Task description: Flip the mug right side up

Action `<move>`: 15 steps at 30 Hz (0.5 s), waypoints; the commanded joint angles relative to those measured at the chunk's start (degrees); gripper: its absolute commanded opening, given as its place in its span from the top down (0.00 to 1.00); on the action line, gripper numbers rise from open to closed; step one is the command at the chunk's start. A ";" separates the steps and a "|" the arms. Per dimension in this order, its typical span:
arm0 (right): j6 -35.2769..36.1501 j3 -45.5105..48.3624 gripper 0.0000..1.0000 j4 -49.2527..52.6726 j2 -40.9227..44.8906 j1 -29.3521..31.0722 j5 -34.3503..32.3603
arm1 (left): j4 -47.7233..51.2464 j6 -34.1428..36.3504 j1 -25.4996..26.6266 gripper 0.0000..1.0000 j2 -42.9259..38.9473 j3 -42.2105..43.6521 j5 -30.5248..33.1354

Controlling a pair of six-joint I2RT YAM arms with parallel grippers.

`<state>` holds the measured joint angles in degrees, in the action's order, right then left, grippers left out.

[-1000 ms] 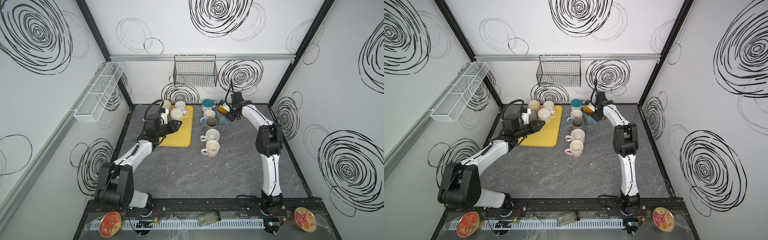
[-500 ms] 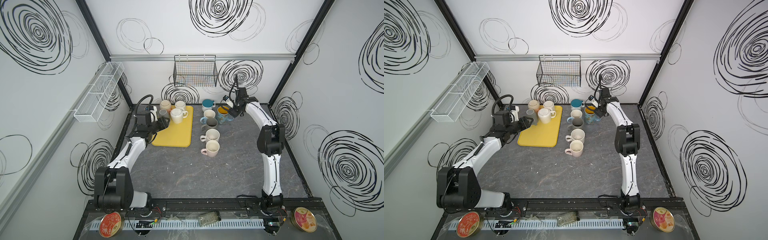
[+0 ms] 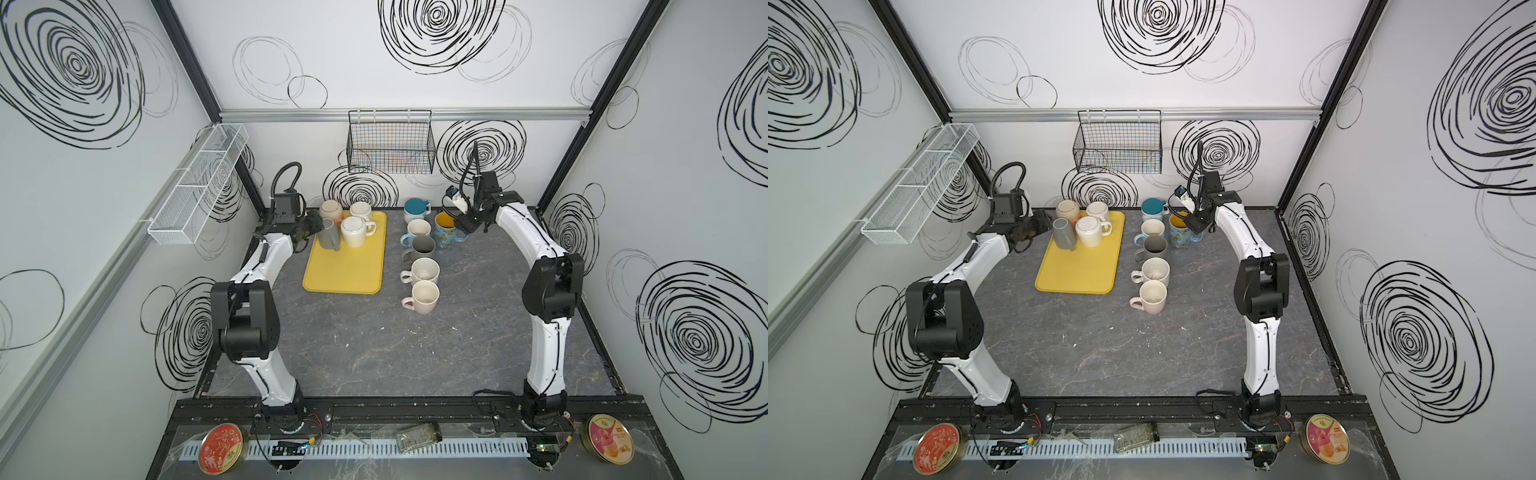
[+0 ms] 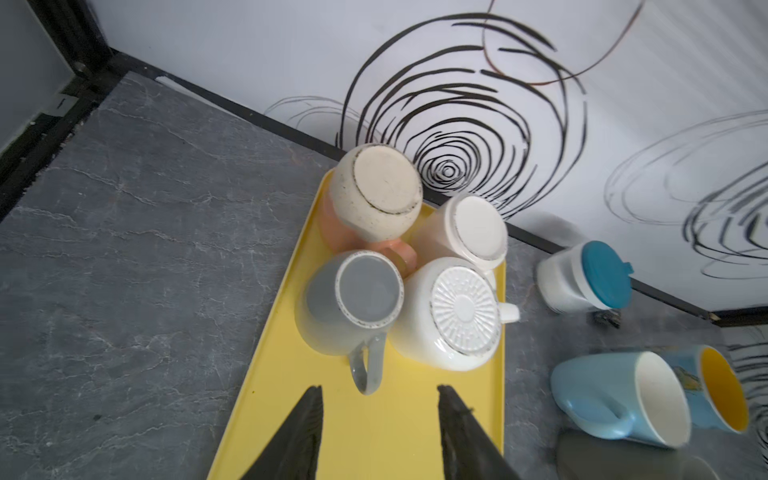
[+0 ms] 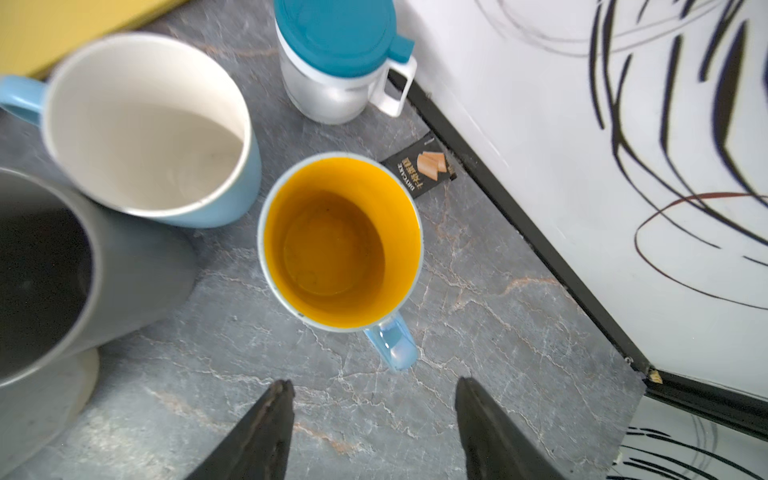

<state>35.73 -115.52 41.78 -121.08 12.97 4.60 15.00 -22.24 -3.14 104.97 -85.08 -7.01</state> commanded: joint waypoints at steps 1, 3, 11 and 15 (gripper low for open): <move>-5.38 5.59 0.34 -6.70 4.59 0.94 4.04 | 9.27 -0.84 2.65 0.51 4.01 -6.30 10.71; -7.35 9.86 0.34 -11.61 6.33 1.88 6.18 | 9.75 -1.80 4.22 0.51 5.18 -6.60 13.02; -20.13 17.00 0.36 -26.11 8.63 8.99 15.97 | 10.79 -6.61 7.79 0.58 9.61 -9.29 15.44; -22.00 17.73 0.36 -28.92 7.76 13.44 20.68 | 12.31 -7.77 8.22 0.64 13.09 -12.52 15.71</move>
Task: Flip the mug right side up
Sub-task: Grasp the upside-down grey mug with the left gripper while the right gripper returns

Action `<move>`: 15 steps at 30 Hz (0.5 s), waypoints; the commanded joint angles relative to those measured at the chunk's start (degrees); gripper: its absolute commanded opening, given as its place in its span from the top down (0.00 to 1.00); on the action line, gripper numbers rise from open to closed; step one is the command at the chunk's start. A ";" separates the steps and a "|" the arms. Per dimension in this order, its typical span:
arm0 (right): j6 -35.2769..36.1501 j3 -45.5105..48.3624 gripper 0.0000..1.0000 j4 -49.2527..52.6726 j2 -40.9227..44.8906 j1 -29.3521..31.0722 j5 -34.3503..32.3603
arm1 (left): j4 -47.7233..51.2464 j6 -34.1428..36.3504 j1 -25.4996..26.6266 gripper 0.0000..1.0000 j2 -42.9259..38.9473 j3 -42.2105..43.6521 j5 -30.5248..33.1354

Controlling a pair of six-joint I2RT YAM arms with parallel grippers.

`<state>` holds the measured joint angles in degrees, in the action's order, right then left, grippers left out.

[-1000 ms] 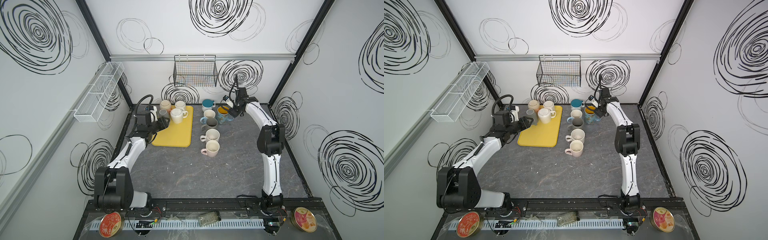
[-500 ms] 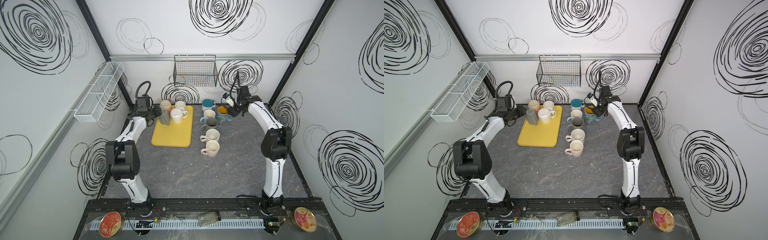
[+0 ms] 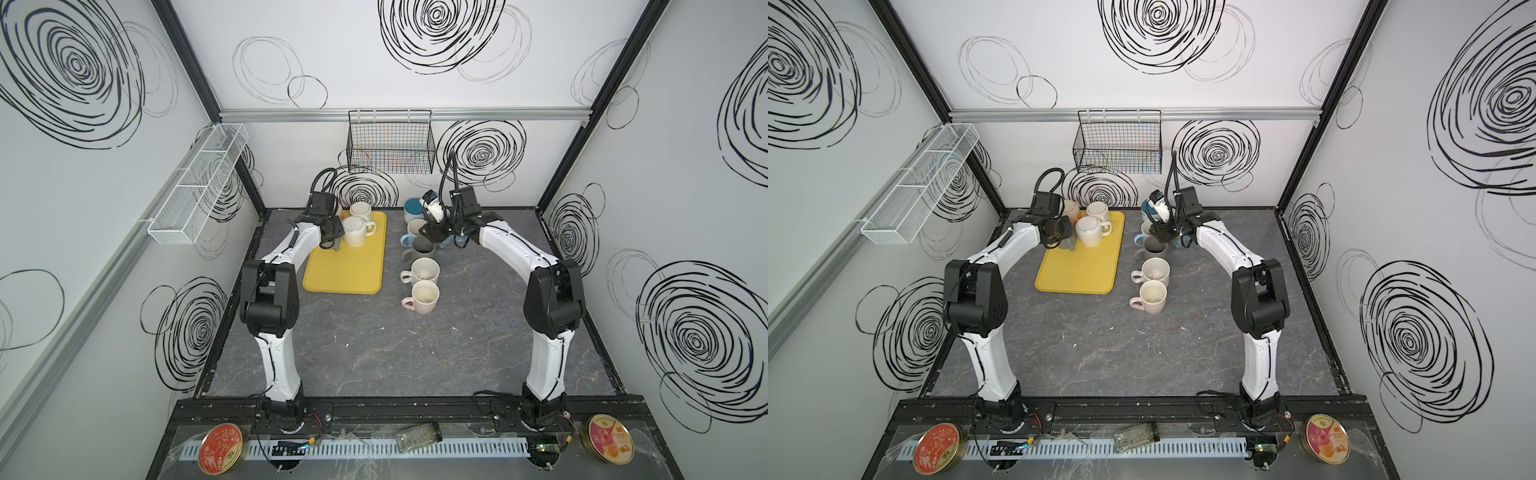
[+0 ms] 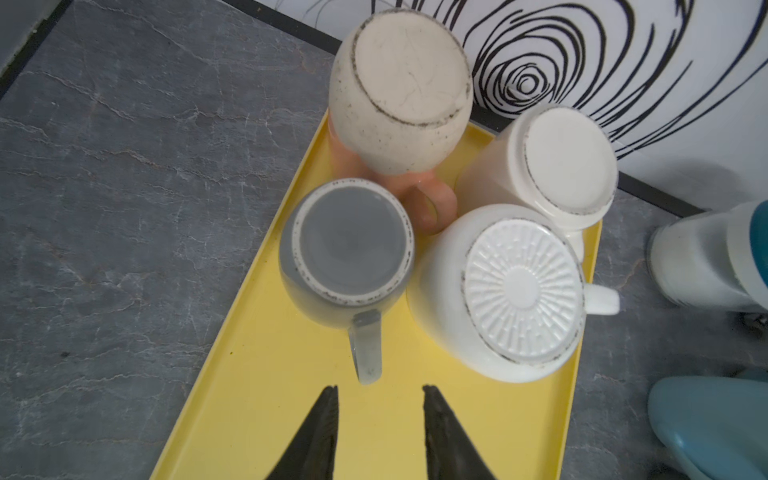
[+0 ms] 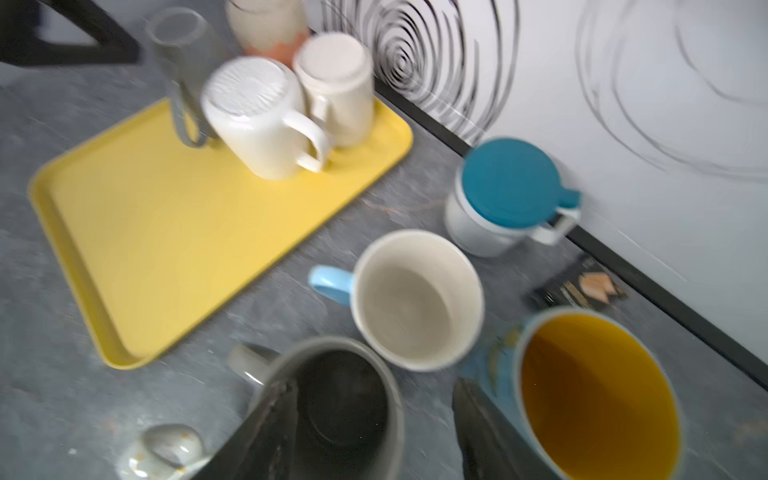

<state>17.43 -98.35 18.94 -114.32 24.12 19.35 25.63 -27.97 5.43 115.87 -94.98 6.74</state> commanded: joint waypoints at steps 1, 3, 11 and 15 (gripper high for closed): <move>-4.08 0.71 0.36 -6.72 0.80 3.26 5.83 | 2.29 -2.23 -0.26 0.64 3.03 -3.53 2.31; -5.34 0.79 0.36 -7.46 0.19 4.79 6.32 | 3.13 -2.75 -0.25 0.62 4.06 -4.58 3.25; -9.67 1.27 0.37 -9.61 -2.58 9.23 9.36 | 1.41 -4.81 -0.25 0.57 6.48 -4.22 3.85; -9.45 0.45 0.37 -8.55 -3.90 11.27 8.89 | 0.03 -4.82 -0.25 0.57 8.26 -4.33 1.17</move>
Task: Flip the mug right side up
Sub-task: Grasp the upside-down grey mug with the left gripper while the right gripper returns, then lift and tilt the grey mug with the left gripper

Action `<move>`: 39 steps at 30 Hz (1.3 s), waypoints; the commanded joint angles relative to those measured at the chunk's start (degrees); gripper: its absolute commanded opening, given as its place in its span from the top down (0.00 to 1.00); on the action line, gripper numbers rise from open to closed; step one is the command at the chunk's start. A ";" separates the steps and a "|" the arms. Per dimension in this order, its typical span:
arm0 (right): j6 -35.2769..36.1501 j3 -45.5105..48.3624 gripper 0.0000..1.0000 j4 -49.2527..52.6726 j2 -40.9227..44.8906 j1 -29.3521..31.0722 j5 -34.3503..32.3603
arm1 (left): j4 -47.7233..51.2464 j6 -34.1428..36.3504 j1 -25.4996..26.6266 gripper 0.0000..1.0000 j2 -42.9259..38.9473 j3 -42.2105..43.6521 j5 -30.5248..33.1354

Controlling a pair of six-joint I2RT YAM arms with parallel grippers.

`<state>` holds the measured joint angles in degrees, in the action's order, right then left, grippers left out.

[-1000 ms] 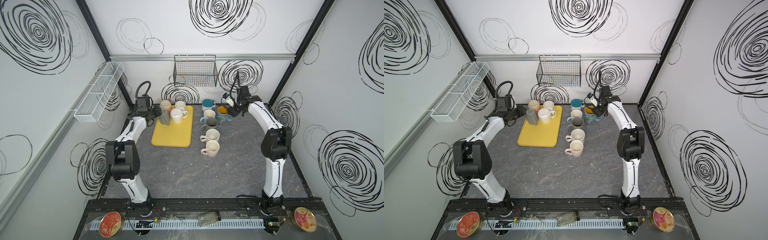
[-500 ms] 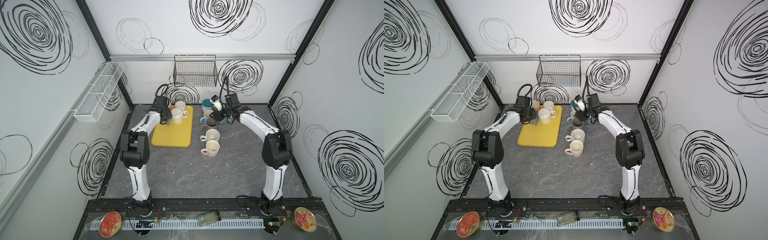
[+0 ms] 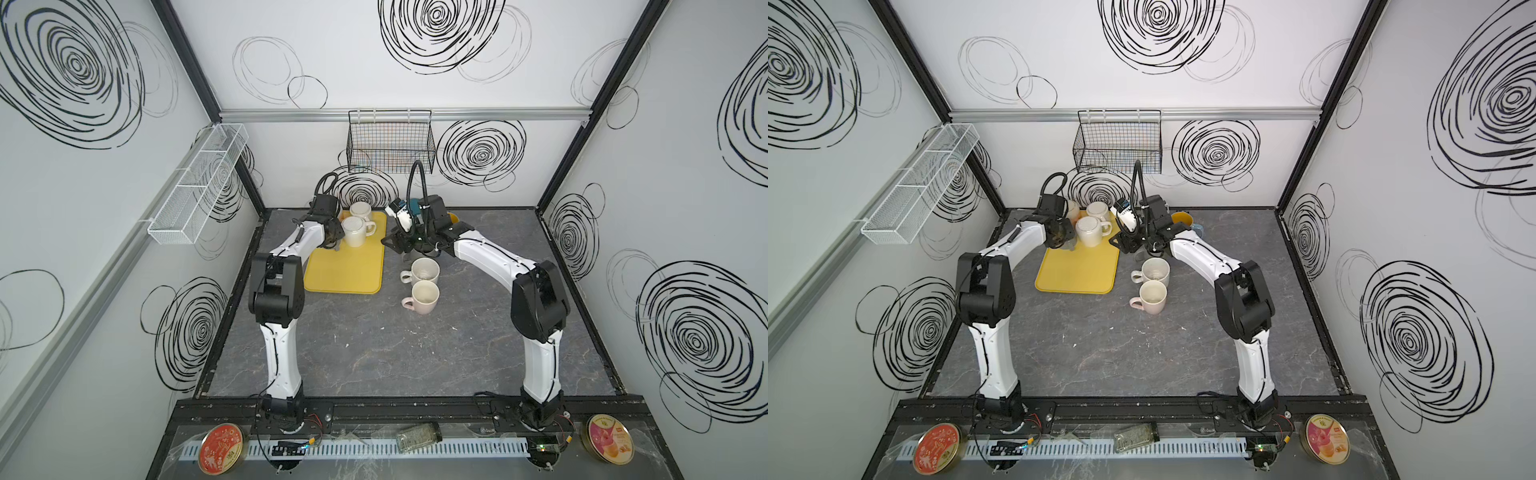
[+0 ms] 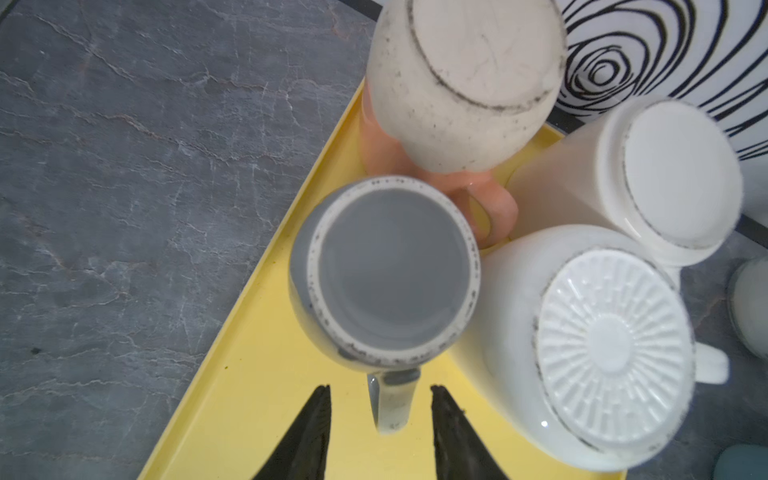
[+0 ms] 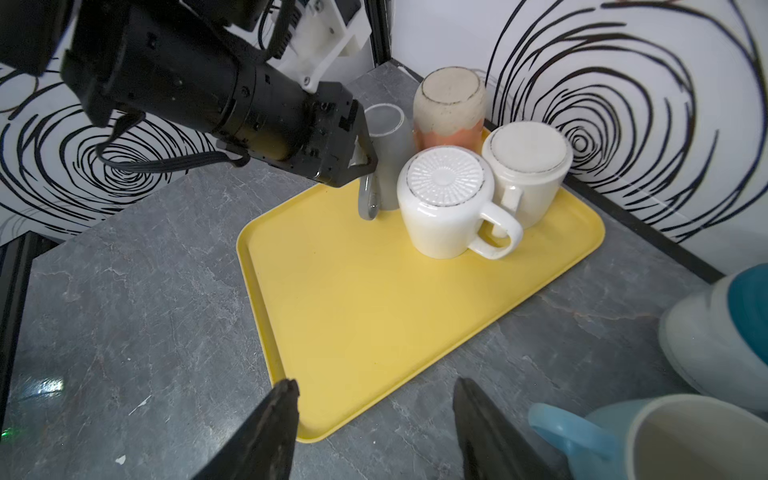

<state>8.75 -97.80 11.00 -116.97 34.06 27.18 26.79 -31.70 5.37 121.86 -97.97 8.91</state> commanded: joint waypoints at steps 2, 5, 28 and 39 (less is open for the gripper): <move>-0.84 -0.11 0.37 -0.76 -1.38 1.87 1.44 | -1.16 -1.08 -0.18 0.58 2.97 -1.23 -0.75; -0.79 -0.20 0.37 -0.85 -1.52 2.23 2.21 | -1.47 -0.78 -0.27 0.65 3.98 -0.99 -1.02; -5.12 1.87 0.38 0.60 0.80 3.39 -0.66 | -10.79 7.88 4.98 0.95 -17.22 29.39 -9.52; -8.50 4.58 0.38 0.23 2.02 6.18 -5.46 | -8.50 6.01 8.60 0.57 -23.62 36.70 -1.84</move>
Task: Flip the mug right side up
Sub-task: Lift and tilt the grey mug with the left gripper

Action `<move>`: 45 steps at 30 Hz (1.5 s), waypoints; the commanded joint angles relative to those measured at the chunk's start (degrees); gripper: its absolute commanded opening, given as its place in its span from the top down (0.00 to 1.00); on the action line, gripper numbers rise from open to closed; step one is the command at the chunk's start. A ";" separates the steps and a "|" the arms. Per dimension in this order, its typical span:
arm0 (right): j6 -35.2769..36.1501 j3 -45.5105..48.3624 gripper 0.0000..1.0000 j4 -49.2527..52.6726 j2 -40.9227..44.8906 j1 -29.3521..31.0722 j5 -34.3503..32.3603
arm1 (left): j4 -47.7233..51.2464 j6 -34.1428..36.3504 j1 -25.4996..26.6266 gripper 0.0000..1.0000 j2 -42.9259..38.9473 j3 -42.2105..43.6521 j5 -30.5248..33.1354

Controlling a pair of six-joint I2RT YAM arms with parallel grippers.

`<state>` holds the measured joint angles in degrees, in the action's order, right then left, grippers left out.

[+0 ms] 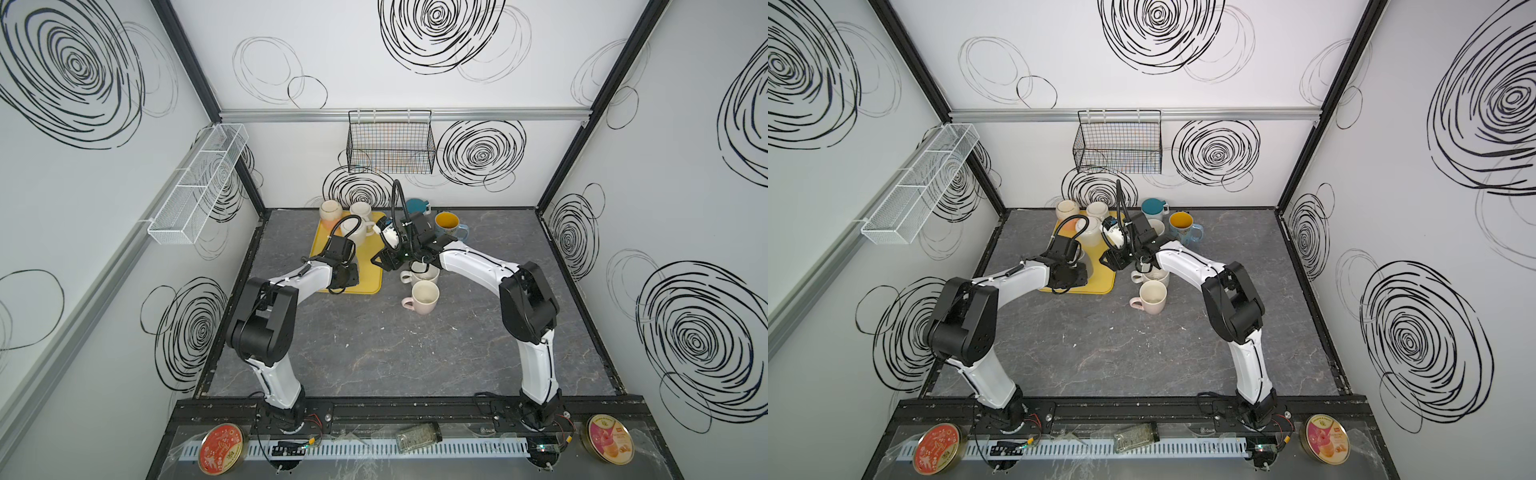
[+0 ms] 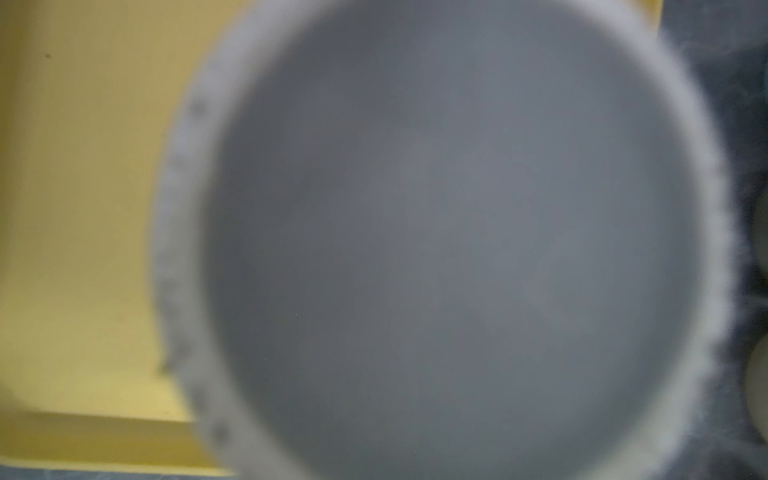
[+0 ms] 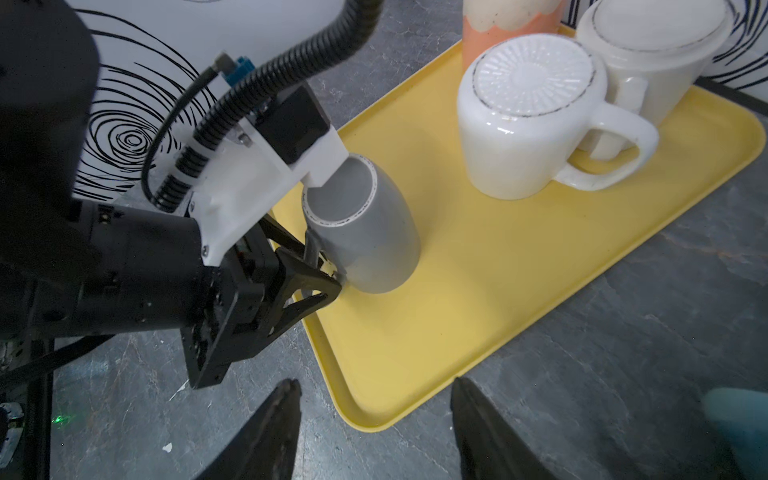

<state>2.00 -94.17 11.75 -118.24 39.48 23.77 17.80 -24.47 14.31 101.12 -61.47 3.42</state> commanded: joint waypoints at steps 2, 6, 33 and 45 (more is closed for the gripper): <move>-3.19 1.36 0.38 -0.59 3.61 0.94 -4.00 | 0.65 -1.78 0.05 0.54 -3.75 -0.07 4.36; -6.59 1.76 0.38 -0.37 4.06 0.68 -6.93 | 0.85 -1.55 1.45 0.52 -4.22 -1.83 5.86; -11.66 6.24 0.40 -3.02 6.26 -0.72 -4.91 | 5.56 -3.57 2.75 0.96 5.10 -11.01 9.82; -14.94 10.95 0.40 -8.34 10.58 -1.82 -5.42 | -5.39 -1.38 1.48 1.00 -5.74 -2.76 1.65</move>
<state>-11.00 -84.25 7.44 -111.26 38.20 18.22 19.86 -27.07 16.86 100.27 -65.08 8.16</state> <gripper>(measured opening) 0.600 0.160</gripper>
